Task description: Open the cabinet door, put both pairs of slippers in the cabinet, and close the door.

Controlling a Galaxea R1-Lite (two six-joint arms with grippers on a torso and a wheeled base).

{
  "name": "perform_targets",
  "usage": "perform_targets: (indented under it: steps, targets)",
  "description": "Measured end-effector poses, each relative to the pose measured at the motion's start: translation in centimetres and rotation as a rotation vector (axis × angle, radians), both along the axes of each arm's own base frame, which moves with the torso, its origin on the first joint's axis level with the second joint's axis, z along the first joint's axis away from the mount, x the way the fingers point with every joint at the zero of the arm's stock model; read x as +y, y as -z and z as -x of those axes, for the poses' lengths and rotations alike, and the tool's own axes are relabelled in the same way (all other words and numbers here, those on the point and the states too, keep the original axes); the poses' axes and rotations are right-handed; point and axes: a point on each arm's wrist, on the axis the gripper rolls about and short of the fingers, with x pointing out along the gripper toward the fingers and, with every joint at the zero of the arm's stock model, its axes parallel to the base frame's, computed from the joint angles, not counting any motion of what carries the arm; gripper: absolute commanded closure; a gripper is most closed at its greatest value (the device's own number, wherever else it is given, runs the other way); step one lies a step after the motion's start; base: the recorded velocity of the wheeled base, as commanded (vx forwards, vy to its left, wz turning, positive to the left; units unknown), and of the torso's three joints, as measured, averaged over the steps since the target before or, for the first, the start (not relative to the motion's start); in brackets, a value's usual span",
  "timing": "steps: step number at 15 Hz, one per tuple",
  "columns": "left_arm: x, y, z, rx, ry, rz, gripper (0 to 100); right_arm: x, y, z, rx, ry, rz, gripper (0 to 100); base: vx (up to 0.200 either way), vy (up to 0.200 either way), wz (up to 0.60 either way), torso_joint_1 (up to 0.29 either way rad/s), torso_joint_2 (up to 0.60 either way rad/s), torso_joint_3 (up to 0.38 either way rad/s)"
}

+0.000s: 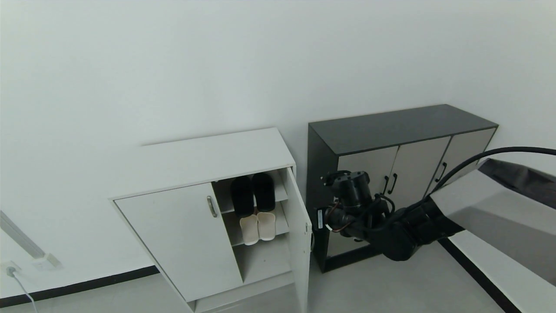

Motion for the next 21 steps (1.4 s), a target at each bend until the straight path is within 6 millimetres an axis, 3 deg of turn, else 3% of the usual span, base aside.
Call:
perform_targets:
  steps: [4, 7, 11, 15, 21]
  targets:
    - [0.0, 0.0, 0.0, 0.000, 0.000, 0.000, 100, 2.4, 2.1, -0.6, 0.009, -0.039, 0.020, 100, 0.000, 0.000, 0.00, 0.000, 0.00, 0.000]
    - [0.0, 0.0, 0.0, 0.000, 0.002, 0.000, 100, 3.7, 2.2, 0.3, 0.010, -0.075, 0.016, 100, 0.000, 0.000, 0.00, 0.000, 0.00, 0.000]
    - [0.0, 0.0, 0.0, 0.000, 0.000, 0.000, 100, 3.8, -0.7, 1.8, -0.070, -0.105, -0.027, 100, 0.000, 0.000, 0.00, 0.000, 0.00, 0.000]
    - [0.0, 0.0, 0.0, 0.000, 0.000, 0.000, 100, 1.5, -4.6, 2.7, -0.153, -0.098, -0.035, 100, 0.000, 0.000, 0.00, 0.000, 0.00, 0.000]
    - [0.0, 0.0, 0.0, 0.001, 0.000, 0.001, 100, 0.2, -5.5, 3.8, -0.150, -0.100, -0.034, 100, 0.000, 0.000, 0.60, 0.002, 0.00, 0.000]
